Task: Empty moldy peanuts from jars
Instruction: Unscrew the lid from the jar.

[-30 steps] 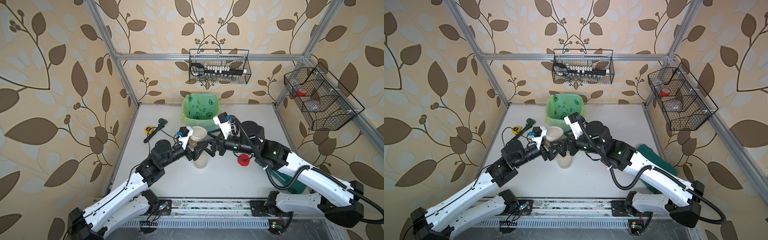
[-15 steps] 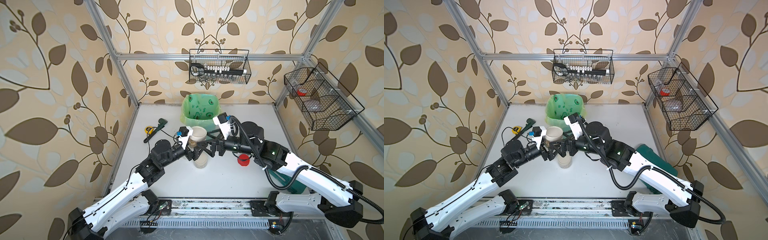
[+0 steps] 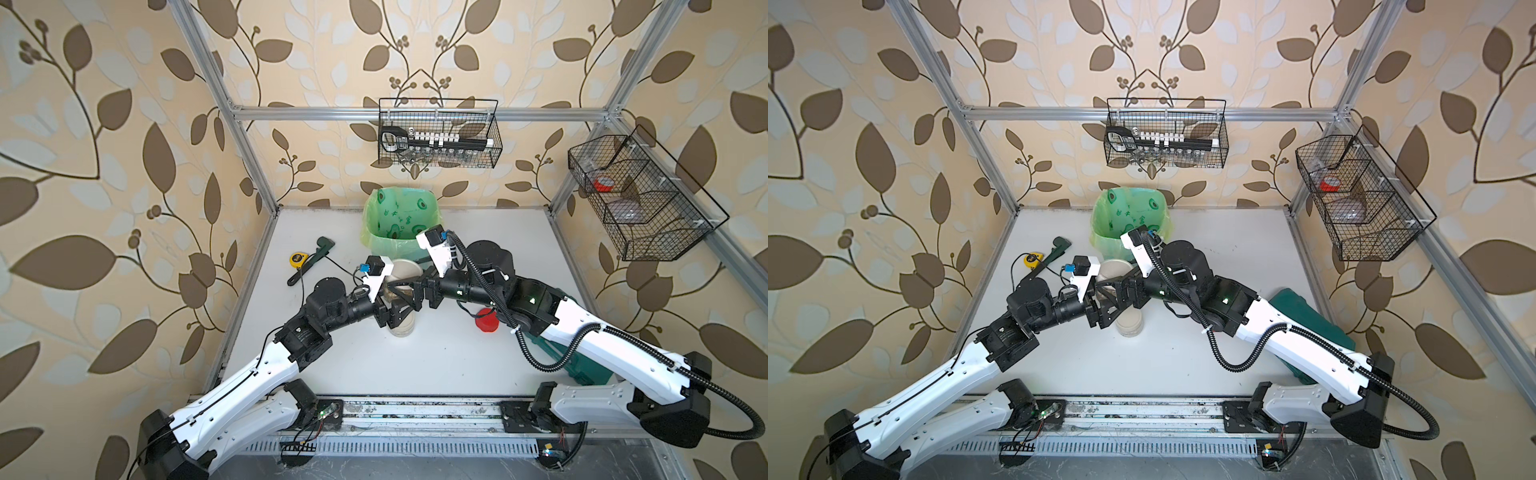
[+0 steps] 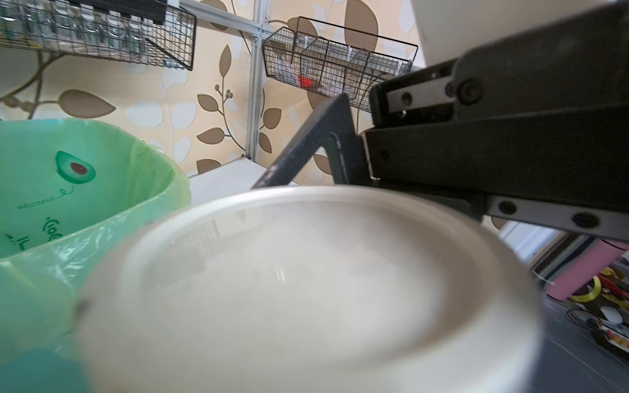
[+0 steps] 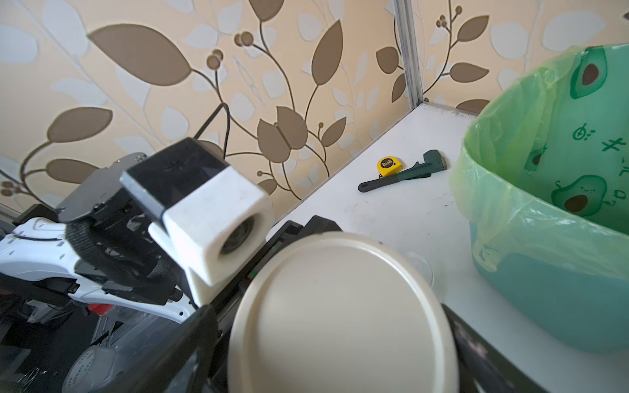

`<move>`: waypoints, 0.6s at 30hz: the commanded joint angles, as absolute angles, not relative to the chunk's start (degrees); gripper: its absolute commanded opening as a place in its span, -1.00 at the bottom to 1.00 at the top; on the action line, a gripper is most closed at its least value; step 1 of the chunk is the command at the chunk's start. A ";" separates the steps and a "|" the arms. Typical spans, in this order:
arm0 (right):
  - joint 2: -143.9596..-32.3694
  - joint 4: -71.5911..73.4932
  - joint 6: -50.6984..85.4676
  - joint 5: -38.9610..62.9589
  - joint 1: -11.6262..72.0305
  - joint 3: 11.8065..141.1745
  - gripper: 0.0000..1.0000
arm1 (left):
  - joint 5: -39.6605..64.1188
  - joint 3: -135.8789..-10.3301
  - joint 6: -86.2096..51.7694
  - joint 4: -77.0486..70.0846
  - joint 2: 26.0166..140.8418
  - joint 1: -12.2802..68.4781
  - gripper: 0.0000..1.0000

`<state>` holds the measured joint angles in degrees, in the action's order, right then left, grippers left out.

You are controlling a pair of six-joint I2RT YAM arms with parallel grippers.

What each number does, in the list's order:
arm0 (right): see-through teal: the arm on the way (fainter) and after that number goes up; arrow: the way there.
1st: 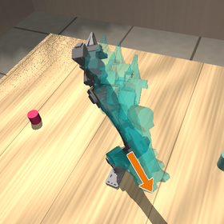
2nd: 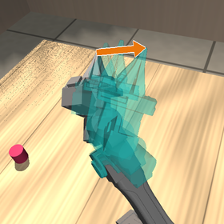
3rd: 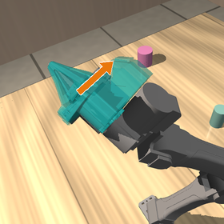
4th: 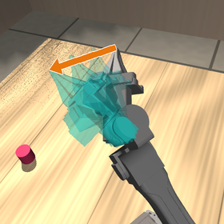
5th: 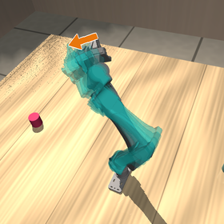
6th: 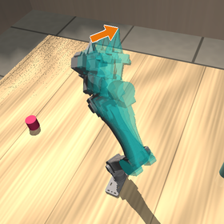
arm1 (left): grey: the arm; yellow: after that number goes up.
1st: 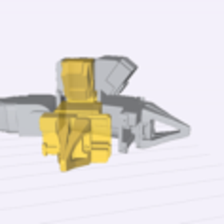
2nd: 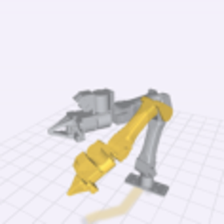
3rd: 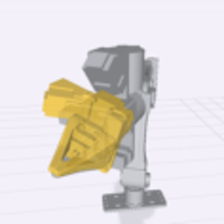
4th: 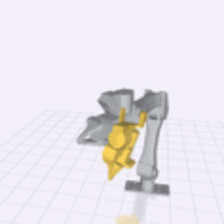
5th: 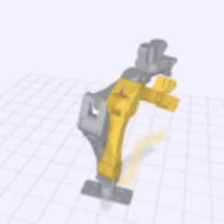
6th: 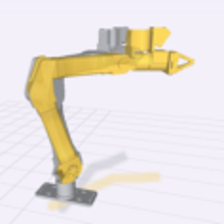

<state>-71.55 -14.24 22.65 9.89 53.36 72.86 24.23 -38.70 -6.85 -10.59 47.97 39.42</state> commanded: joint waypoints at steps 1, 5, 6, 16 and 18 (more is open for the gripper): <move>-71.97 -12.40 20.97 11.97 54.13 76.01 0.94 | 26.78 -41.94 -8.10 -15.12 47.58 39.69 -0.48; -71.88 -12.07 20.88 11.81 54.07 75.87 0.86 | 26.55 -41.64 -8.30 -14.86 46.98 39.65 -0.48; -71.81 -12.06 20.92 11.73 54.01 75.82 0.84 | 26.47 -41.49 -8.33 -14.78 46.81 39.66 -0.48; -69.83 -13.26 20.57 12.46 52.62 75.35 0.32 | 27.77 -41.39 -9.13 -14.49 46.22 39.69 -0.48; -69.05 -13.51 20.66 16.05 50.93 75.64 0.22 | 29.55 -41.82 -9.41 -13.79 46.47 39.64 -0.47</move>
<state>-71.53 -14.13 21.37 11.46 52.36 73.25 26.72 -38.72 -8.05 -10.81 47.16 39.42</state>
